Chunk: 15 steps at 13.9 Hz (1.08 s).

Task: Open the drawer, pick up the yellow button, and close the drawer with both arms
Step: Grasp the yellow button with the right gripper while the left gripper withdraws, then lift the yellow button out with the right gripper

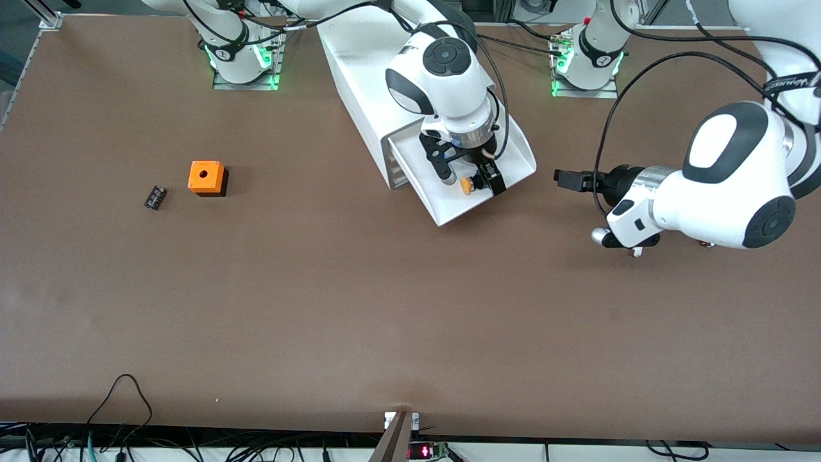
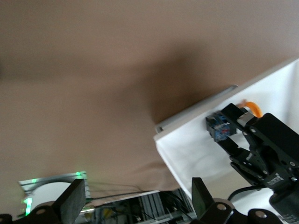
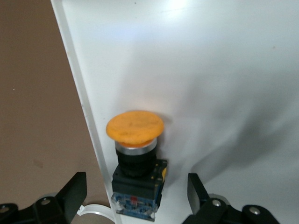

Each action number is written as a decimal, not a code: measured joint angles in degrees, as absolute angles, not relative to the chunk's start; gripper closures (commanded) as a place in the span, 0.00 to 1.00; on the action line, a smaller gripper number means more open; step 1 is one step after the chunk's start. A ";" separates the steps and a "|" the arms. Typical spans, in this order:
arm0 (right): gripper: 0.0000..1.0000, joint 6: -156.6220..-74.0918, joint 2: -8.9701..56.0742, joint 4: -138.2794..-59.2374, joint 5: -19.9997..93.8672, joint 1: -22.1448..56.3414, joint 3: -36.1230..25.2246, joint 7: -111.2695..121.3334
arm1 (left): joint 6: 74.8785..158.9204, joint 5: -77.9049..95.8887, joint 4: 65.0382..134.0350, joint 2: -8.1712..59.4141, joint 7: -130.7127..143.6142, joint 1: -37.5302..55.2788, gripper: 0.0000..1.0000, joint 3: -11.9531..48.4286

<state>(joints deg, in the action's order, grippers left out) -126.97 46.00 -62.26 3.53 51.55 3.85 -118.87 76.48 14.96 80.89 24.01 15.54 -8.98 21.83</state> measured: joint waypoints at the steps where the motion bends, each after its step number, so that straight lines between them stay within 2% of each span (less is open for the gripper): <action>1: 0.43 -126.96 46.05 -62.22 3.53 51.55 3.85 -118.83 | 76.09 12.99 79.68 23.43 15.54 -9.01 0.00 21.80; 4: 0.94 -126.90 46.04 -61.90 3.53 51.60 3.86 -118.43 | 73.66 4.70 77.23 22.76 15.33 -8.23 0.00 21.81; 5: 1.00 -126.88 46.04 -61.72 3.53 51.62 3.85 -118.41 | 73.74 1.54 77.20 22.80 15.00 -7.52 0.00 21.80; 9: 1.00 -125.76 46.02 -60.79 3.53 51.68 3.78 -118.35 | 76.35 -2.16 77.18 22.89 15.06 -5.65 0.00 21.68; 12: 1.00 -119.84 45.87 -57.02 3.52 51.40 3.39 -117.02 | 78.51 -2.16 77.22 22.94 20.83 -5.64 0.00 21.31; 15: 1.00 -114.67 44.25 -52.95 3.70 48.30 2.92 -110.55 | 85.22 -2.17 78.83 23.14 28.47 -4.03 0.00 21.40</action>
